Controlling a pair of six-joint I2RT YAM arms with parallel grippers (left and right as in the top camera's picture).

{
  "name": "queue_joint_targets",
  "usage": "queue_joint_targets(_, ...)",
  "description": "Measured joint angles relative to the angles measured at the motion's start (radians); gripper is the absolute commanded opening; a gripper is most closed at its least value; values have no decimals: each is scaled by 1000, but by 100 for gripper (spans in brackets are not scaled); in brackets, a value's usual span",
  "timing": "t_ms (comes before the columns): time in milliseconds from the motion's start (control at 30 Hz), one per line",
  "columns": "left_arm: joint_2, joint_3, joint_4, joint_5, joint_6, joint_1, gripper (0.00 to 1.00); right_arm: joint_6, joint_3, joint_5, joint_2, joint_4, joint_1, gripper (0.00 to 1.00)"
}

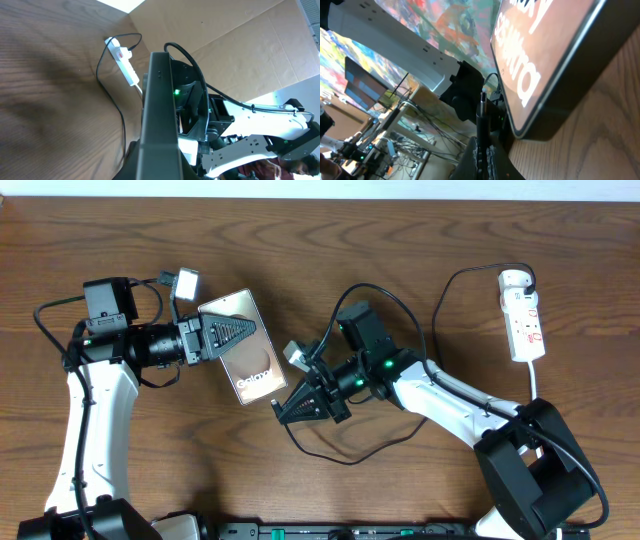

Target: Plug charger to phone and switch on socket

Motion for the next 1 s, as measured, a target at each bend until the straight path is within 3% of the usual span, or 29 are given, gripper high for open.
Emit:
queue_joint_targets(467,0,0,23,0,-6,-39,7,70,-1,7,0,80,0,1)
queue_joint_targets(733,0,0,97,0,-115,-39,7,70,-1,25,0,79,13,1)
queue_joint_targets(1000,0,0,99,0,-136,-36,7,70,-1,34,0,84,14,1)
